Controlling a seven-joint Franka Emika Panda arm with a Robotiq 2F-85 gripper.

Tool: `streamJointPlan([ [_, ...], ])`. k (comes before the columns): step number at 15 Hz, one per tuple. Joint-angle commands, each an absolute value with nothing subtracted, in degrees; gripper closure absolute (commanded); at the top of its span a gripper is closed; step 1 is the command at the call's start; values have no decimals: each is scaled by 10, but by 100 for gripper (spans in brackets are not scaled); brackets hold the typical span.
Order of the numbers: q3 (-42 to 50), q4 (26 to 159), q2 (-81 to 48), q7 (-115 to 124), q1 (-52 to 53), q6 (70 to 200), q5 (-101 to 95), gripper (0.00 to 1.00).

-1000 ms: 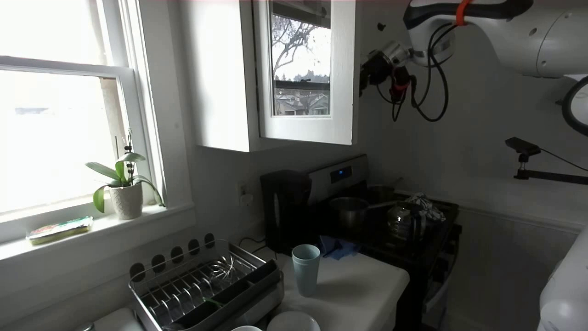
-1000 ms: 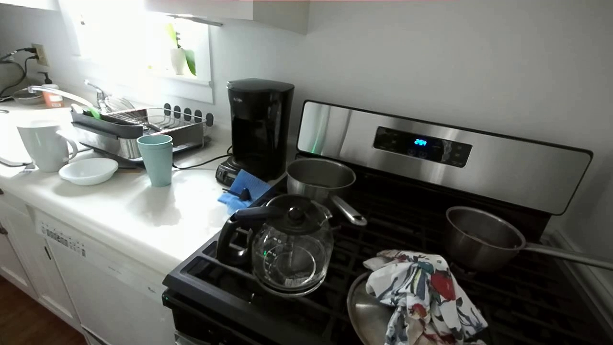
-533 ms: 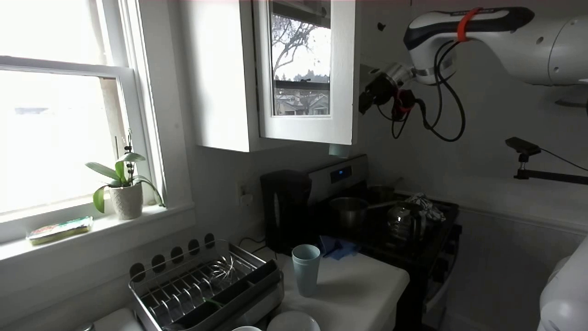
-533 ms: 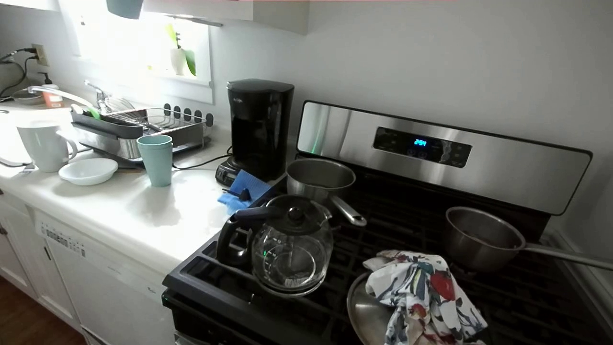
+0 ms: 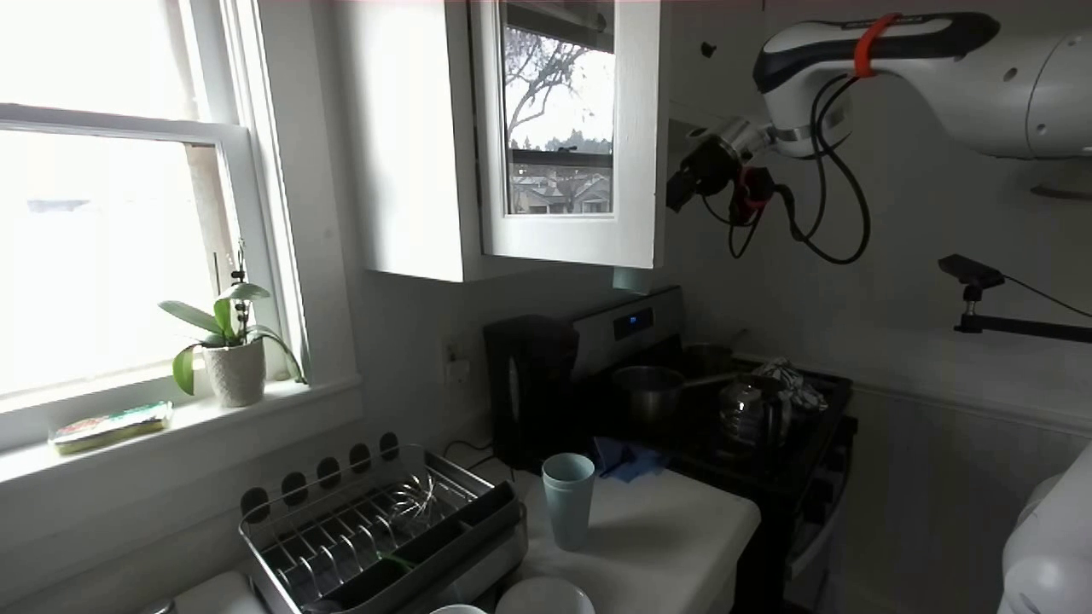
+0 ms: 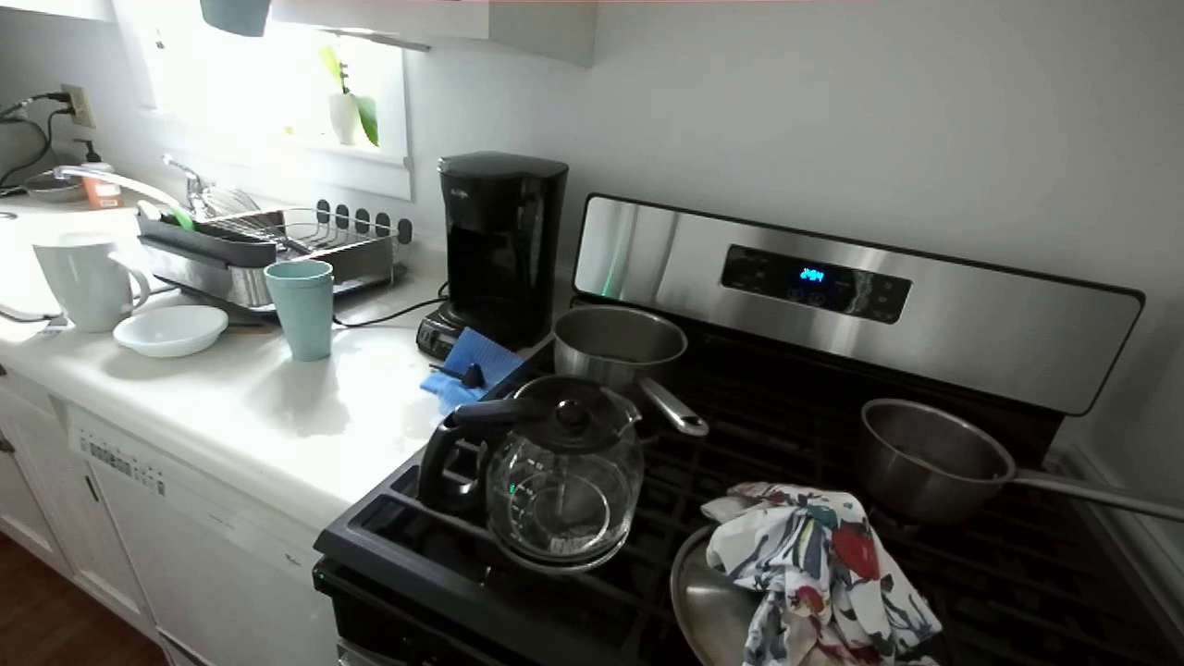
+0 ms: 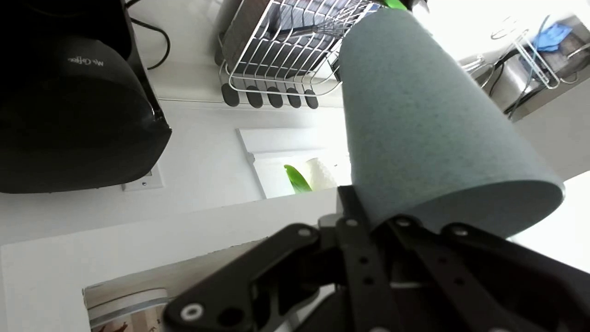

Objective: Open the top left cabinet door, pick up a light blue cup from the cabinet and put it on the kitchen counter, close the cabinet door

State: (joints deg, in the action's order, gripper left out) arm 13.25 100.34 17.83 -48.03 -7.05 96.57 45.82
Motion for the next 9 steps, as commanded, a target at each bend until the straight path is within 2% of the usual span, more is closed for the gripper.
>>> streamJointPlan([
  [1,135,1011,183,-482,-67,967,449,98],
  [9,135,1148,237,-523,-70,1001,371,98],
])
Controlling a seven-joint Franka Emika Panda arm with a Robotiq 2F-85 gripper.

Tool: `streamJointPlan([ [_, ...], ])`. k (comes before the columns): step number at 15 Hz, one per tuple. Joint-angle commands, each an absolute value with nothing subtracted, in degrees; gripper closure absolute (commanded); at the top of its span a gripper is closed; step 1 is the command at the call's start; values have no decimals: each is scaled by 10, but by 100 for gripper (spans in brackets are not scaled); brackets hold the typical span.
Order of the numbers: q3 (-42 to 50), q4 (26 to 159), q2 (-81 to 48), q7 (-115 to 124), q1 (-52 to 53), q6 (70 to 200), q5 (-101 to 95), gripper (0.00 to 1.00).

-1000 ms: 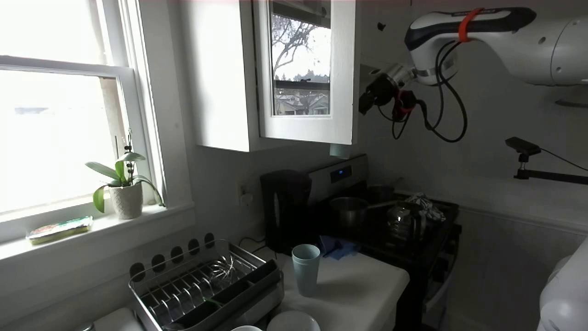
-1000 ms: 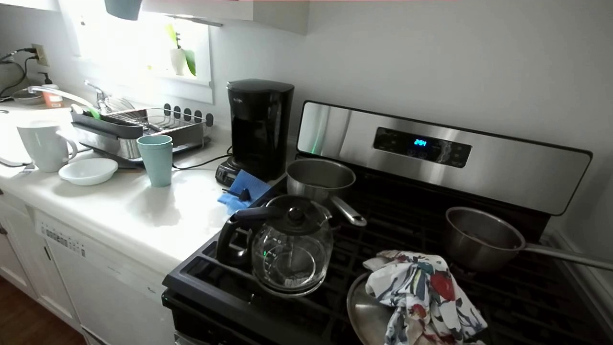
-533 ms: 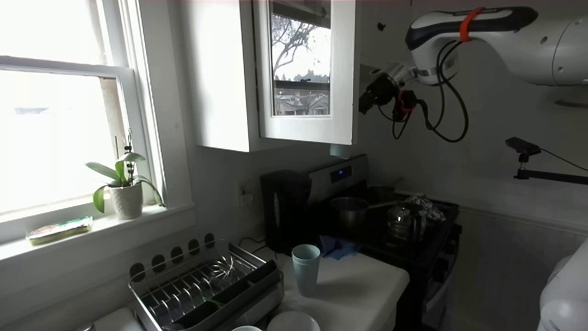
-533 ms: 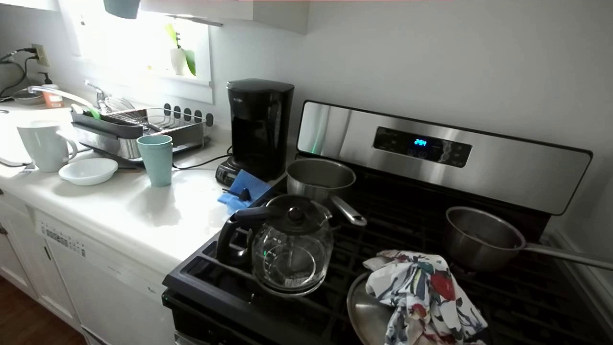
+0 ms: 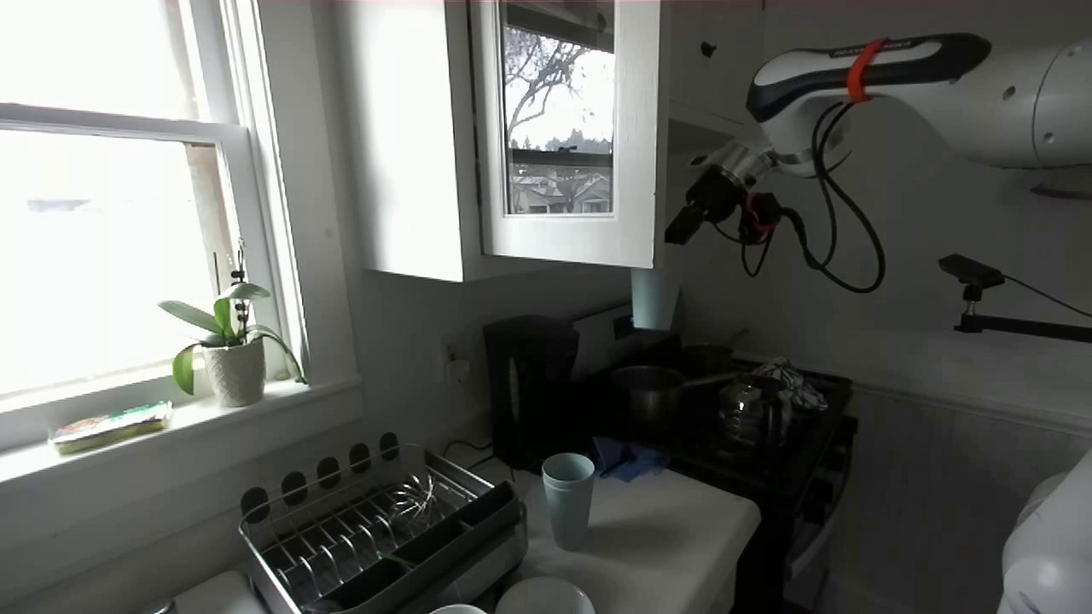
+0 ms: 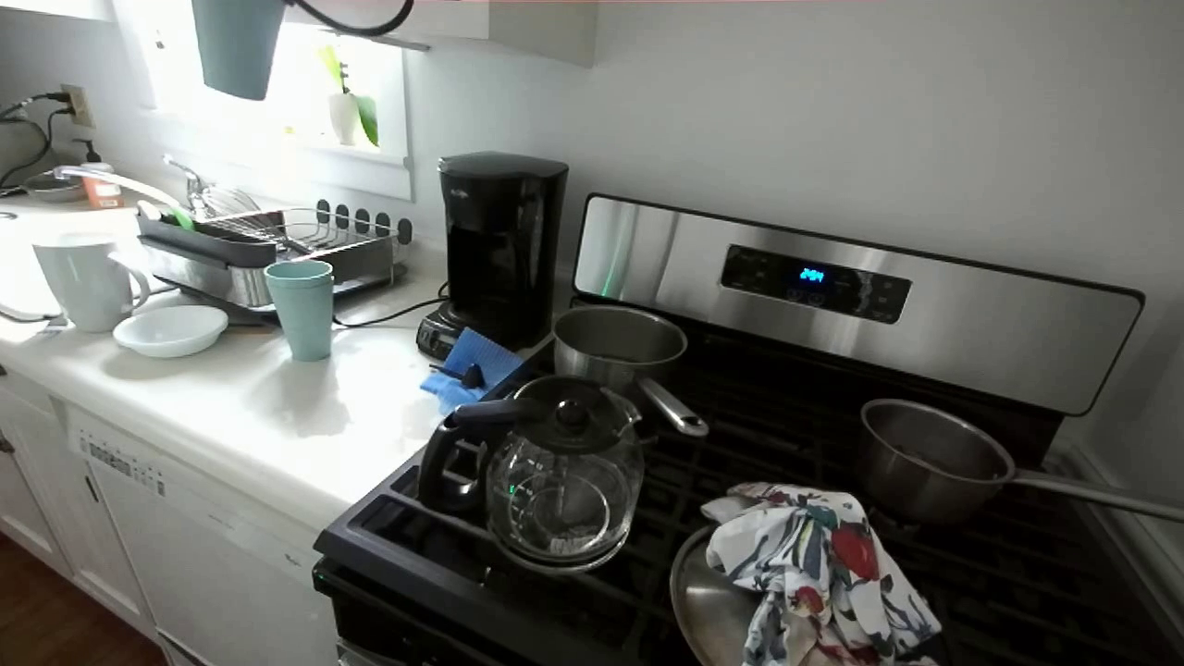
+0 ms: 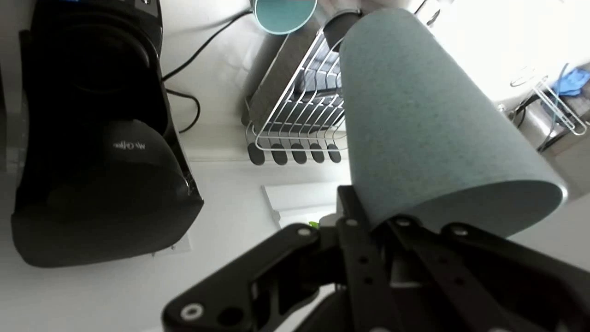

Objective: Open the top left cabinet door, pick up a light blue cup from the cabinet and put it on the kitchen counter, close the cabinet door

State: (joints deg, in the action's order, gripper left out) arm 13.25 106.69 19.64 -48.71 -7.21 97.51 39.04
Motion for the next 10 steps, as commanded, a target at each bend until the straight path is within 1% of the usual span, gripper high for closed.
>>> streamJointPlan([
  [1,133,1174,246,-541,-71,1016,361,98],
  [7,131,1311,259,-578,-76,1140,315,98],
  [10,135,1366,251,-575,-72,1231,317,98],
])
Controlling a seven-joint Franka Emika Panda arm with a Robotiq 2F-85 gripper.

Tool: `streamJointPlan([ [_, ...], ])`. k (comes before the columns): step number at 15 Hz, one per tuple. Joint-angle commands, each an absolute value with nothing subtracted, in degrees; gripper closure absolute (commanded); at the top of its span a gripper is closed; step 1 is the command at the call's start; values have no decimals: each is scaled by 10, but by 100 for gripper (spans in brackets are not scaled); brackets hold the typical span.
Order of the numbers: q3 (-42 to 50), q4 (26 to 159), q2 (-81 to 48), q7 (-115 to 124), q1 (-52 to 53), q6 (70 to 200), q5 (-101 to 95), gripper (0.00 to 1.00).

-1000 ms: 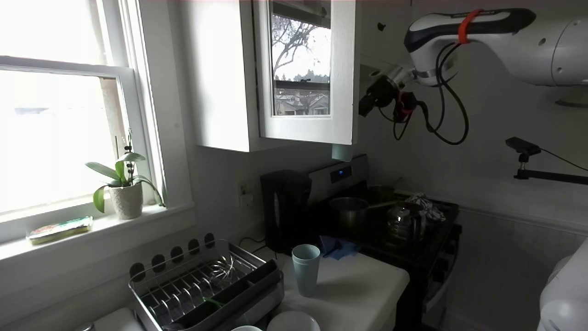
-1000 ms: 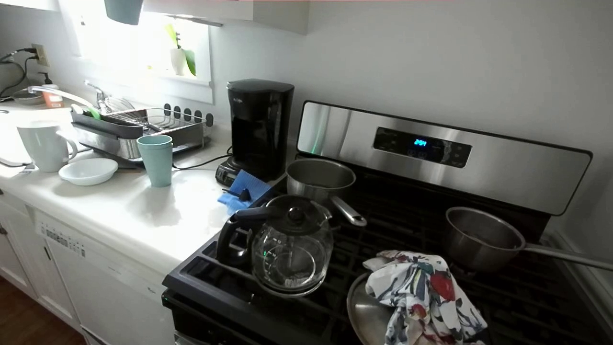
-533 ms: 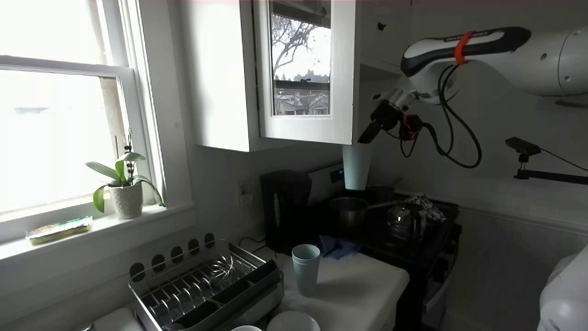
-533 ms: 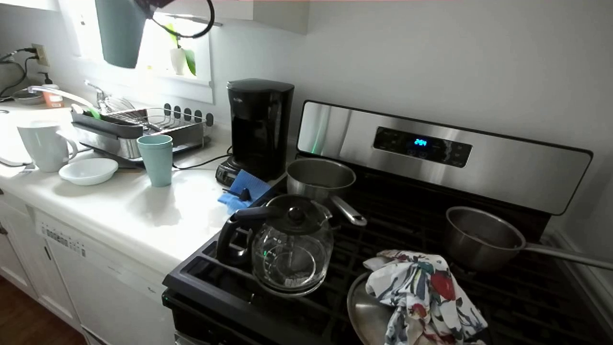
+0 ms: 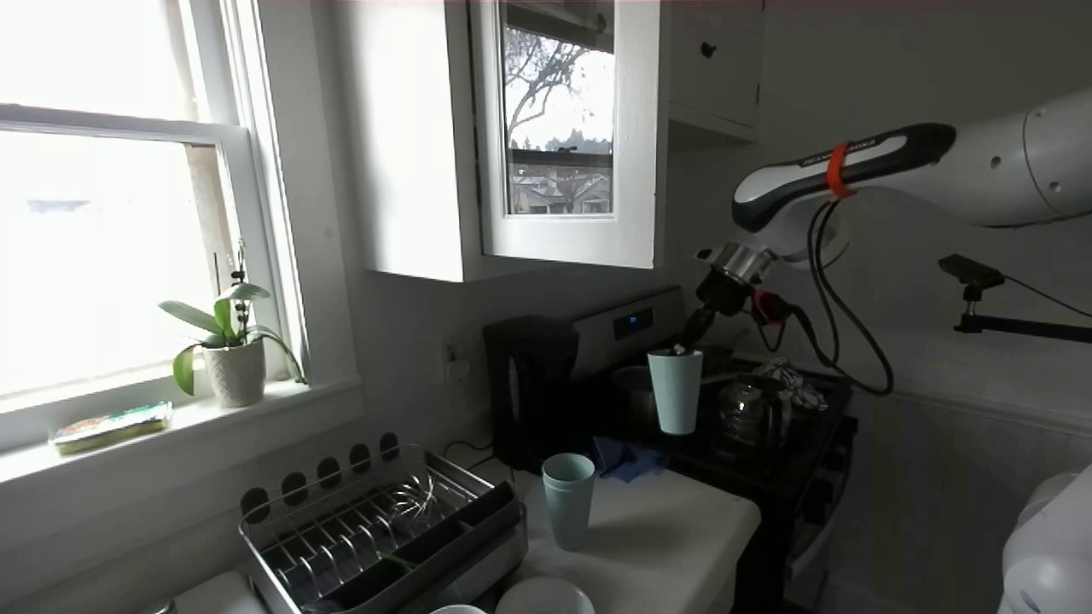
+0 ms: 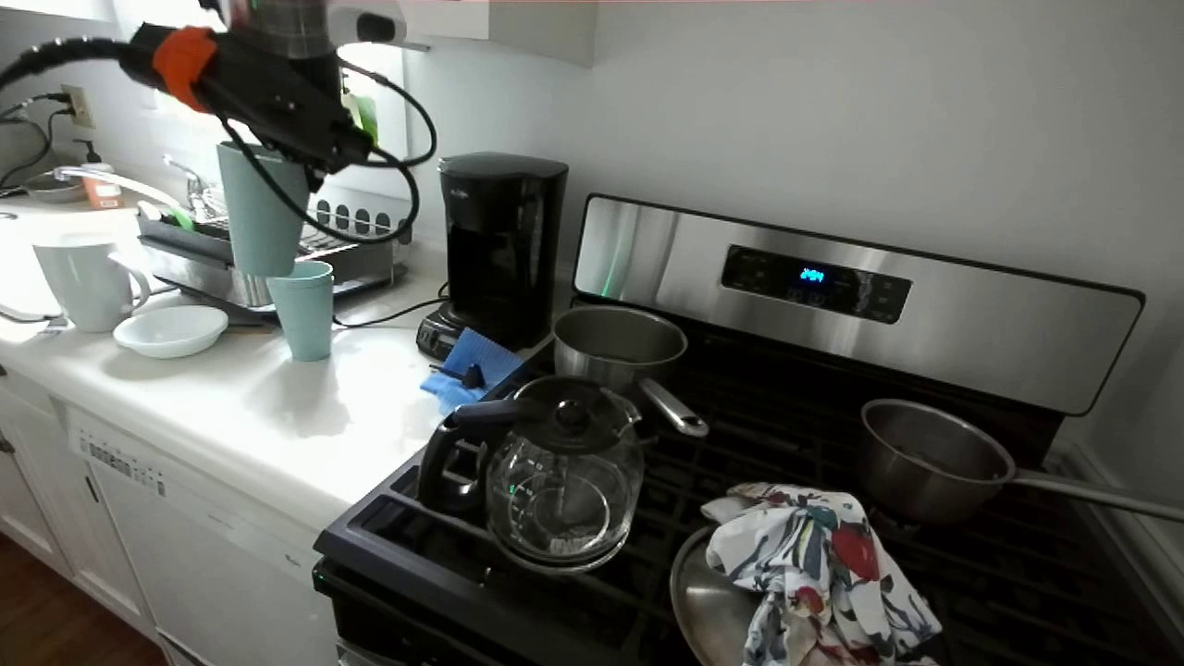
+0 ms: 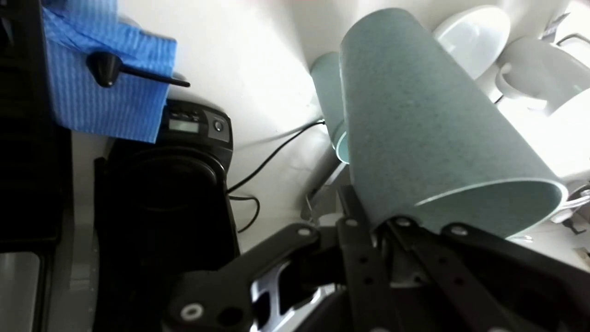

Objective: Open the top left cabinet door, pick up a light blue cup from the cabinet and put it on the kitchen counter, close the cabinet door

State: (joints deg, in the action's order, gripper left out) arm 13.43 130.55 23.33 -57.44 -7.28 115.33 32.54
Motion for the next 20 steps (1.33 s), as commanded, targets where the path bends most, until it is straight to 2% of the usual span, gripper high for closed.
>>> streamJointPlan([
  [1,136,1386,247,-579,-70,1270,323,98],
  [7,149,1464,224,-578,-51,1388,329,98],
  [14,167,1493,172,-577,-14,1523,383,98],
  [20,167,1487,133,-610,18,1571,481,98],
])
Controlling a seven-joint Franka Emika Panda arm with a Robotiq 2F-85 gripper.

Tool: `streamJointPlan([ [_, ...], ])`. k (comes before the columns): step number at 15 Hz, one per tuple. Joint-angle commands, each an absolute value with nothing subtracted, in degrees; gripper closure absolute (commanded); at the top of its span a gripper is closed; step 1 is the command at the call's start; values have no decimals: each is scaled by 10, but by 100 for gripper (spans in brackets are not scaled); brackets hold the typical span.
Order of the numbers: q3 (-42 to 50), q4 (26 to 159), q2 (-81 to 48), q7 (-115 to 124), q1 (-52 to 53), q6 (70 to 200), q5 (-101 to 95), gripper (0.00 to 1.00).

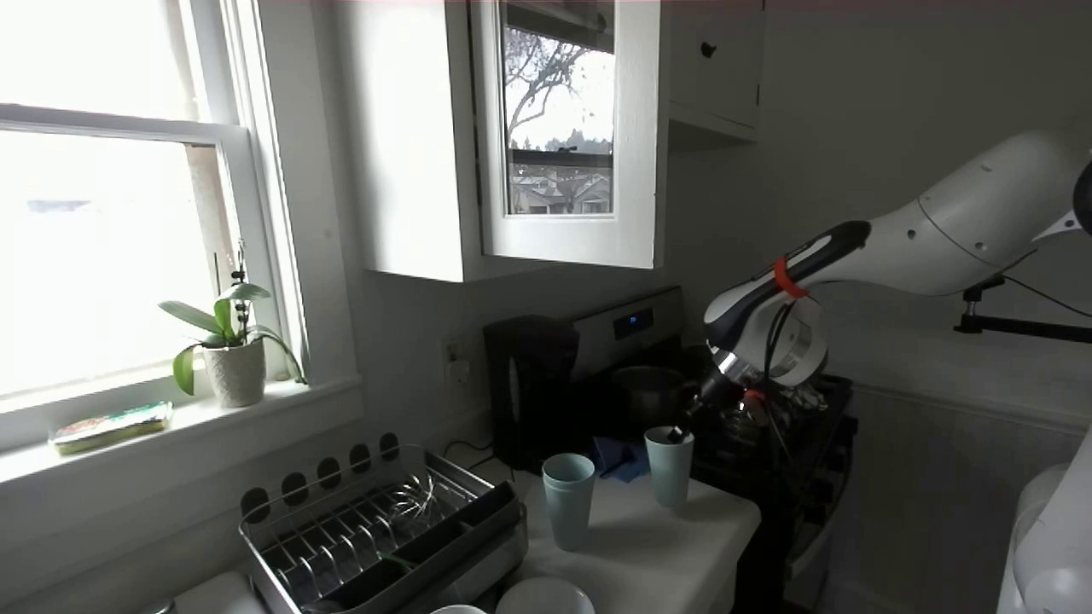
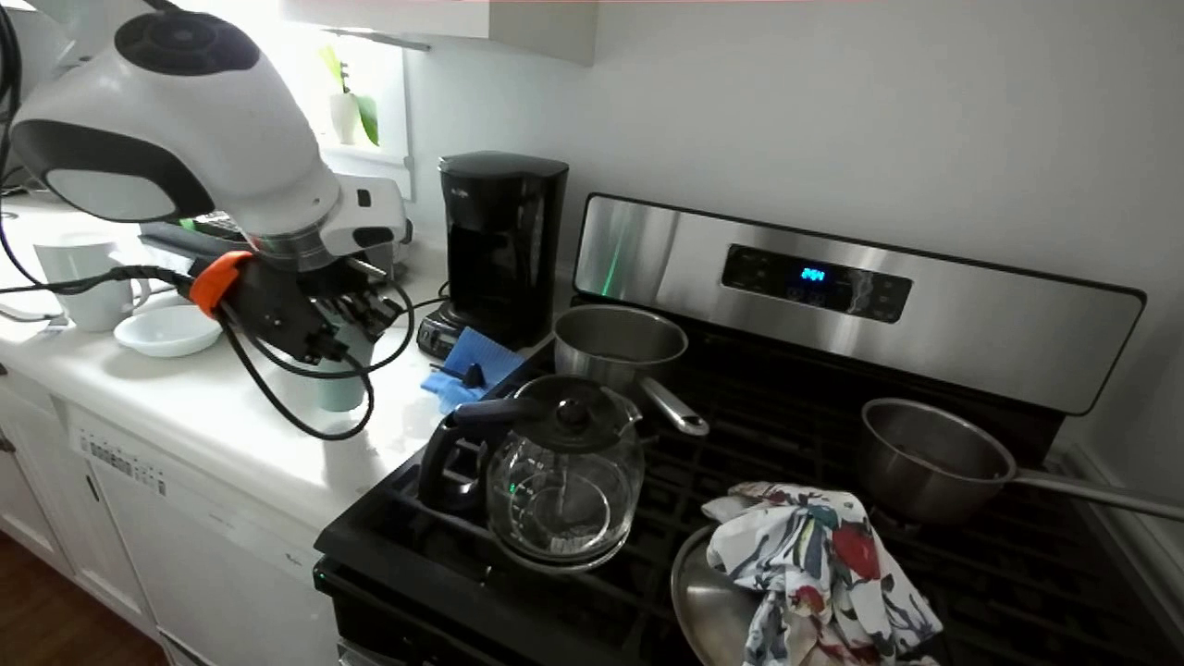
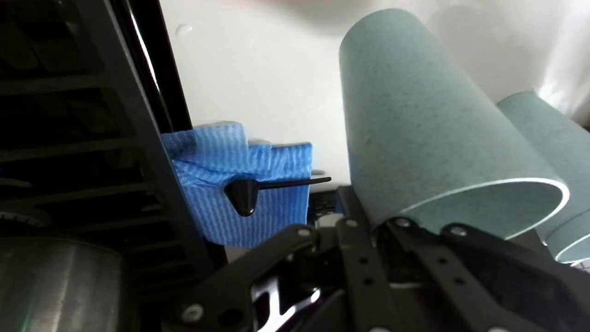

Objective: Open the top left cabinet door, pick up a light blue cup from the cabinet and put it on the kitchen counter, close the cabinet door

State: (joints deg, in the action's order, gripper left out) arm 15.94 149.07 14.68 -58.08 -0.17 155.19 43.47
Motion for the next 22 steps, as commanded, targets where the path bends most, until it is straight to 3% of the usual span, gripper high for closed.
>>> streamJointPlan([
  [1,166,1487,128,-615,21,1573,490,98],
  [7,163,1485,110,-625,23,1569,493,98],
  [8,163,1484,109,-624,23,1570,493,68],
  [10,162,1482,116,-617,20,1564,487,62],
  [18,142,1463,183,-532,-13,1523,378,6],
  [22,127,1446,243,-449,-30,1441,264,0],
])
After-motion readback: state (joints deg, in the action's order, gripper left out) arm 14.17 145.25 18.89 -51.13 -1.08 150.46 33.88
